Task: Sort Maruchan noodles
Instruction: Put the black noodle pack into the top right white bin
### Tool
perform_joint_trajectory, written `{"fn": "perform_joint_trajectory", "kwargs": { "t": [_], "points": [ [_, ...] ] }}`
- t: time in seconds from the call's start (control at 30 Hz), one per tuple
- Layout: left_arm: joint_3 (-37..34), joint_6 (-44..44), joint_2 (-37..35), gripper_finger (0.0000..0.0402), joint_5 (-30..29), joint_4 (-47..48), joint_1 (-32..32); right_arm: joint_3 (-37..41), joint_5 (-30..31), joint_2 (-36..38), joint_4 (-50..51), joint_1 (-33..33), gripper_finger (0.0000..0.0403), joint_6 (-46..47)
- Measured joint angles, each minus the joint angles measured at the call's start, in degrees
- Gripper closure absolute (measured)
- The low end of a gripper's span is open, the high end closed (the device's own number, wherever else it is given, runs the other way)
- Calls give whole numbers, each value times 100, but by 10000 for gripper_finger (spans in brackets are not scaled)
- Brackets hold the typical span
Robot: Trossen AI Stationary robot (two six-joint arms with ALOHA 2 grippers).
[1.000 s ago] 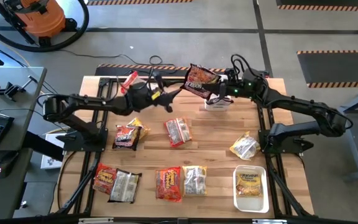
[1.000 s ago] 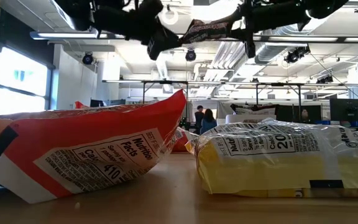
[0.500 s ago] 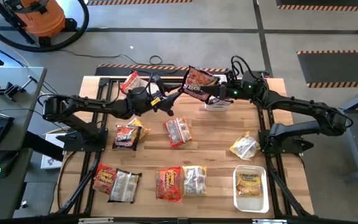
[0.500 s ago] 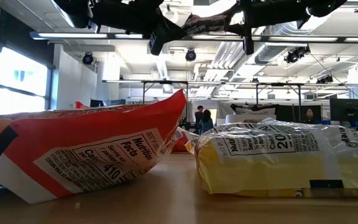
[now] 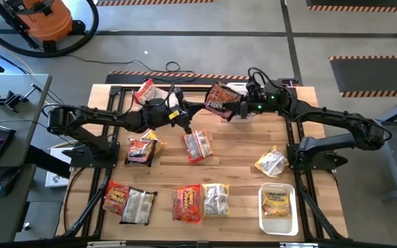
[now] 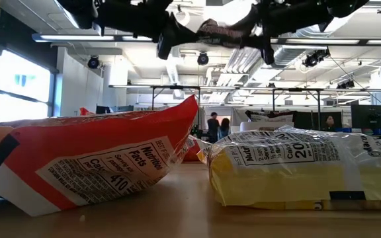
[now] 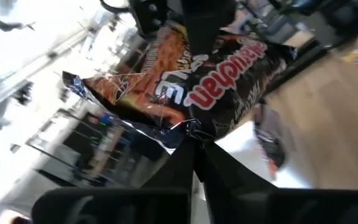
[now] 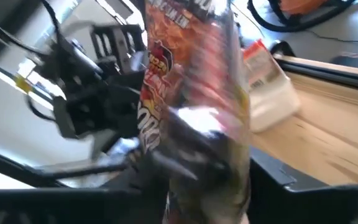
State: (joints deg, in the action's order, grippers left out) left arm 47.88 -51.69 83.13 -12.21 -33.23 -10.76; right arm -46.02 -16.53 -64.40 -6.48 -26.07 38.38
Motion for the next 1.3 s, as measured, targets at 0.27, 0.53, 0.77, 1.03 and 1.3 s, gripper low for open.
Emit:
{"fn": "perform_joint_trajectory", "kwargs": {
  "t": [0.27,0.53,0.77,1.03,1.3],
  "points": [
    [0,1468,0,401,401,1030,-12,0,1,0,1170,-332,174,-923],
    [0,3454,1,401,929,2165,-247,0,1024,233,2169,-494,164,-2073],
    [263,4554,2,401,1384,3249,-800,0,1312,291,2466,-187,164,-2062],
    [1084,5289,45,401,2465,4980,-1735,0,1331,291,2444,262,164,-2064],
    [1729,5753,409,401,4103,6551,-2467,-4,1331,239,2373,425,164,-2088]
  ]
}}
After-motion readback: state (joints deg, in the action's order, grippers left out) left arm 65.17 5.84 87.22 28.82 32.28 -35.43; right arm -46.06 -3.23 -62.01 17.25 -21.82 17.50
